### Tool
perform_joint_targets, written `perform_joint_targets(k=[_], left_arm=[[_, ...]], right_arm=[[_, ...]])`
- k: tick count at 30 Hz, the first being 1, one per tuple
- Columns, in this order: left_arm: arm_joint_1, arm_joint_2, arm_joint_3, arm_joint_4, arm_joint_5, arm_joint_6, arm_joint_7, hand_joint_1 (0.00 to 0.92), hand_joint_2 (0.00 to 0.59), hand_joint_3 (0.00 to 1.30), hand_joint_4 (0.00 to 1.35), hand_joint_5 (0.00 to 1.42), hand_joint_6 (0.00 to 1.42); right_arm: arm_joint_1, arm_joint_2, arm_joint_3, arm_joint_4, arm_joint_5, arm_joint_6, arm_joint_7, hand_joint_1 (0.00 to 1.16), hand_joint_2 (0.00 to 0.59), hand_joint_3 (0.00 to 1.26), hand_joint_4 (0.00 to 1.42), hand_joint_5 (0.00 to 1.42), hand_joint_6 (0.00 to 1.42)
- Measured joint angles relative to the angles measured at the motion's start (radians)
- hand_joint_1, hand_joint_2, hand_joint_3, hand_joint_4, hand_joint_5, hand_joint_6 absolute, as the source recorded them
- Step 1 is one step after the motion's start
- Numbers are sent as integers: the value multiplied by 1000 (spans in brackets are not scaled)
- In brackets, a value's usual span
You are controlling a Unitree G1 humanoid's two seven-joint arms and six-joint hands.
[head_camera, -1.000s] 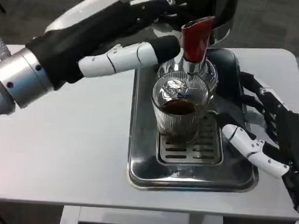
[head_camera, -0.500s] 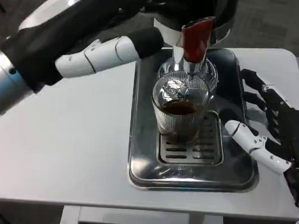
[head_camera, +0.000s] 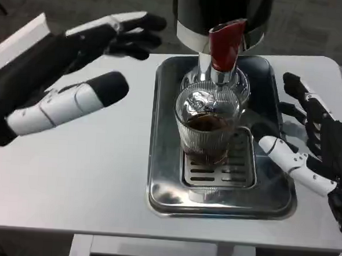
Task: Grasp the cup under the faucet to collect the drink, then remove the cup.
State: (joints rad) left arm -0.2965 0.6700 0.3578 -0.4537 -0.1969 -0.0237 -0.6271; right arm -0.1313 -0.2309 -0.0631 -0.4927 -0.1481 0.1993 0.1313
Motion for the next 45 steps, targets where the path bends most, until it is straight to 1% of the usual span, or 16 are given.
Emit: perform_joint_targets(k=[3,10,14,20,26,32,38,42,45], left_arm=[[62,0,39,-15,-13,0,1,0,95,187,214,235,174],[178,-2,98,-40,-30,-6,2,0,95,189,220,241,176],[224,-4,106,-44,-31,-11,3,0,95,194,221,245,177],[301,-22,134,-48,-31,-23,11,0,94,199,222,249,178],[340,-28,139,-48,-31,-30,22,0,94,200,225,250,179],[378,-43,141,-50,-31,-34,31,0,94,201,230,250,179],[414,-50,143,-68,-31,-36,34,0,94,204,234,251,180],[430,-53,145,-82,-31,-36,41,0,93,207,241,255,180],[446,-53,151,-94,-31,-36,47,0,93,209,243,258,180]], right_arm=[[-8,-11,1,16,8,0,9,547,223,36,26,112,220],[-33,-28,7,53,23,-14,31,547,221,7,1,74,197],[-39,-36,12,63,29,-25,44,547,221,5,0,62,180],[-44,-43,22,84,40,-48,55,557,214,5,0,51,177],[-47,-49,39,96,42,-58,72,560,213,0,0,41,177],[-53,-52,62,106,37,-78,82,561,213,0,0,40,169],[-56,-51,76,133,18,-99,76,564,213,0,0,17,145],[-64,-49,82,145,10,-111,65,600,208,0,0,0,129],[-77,-42,96,159,-11,-113,50,610,214,0,0,0,115]])
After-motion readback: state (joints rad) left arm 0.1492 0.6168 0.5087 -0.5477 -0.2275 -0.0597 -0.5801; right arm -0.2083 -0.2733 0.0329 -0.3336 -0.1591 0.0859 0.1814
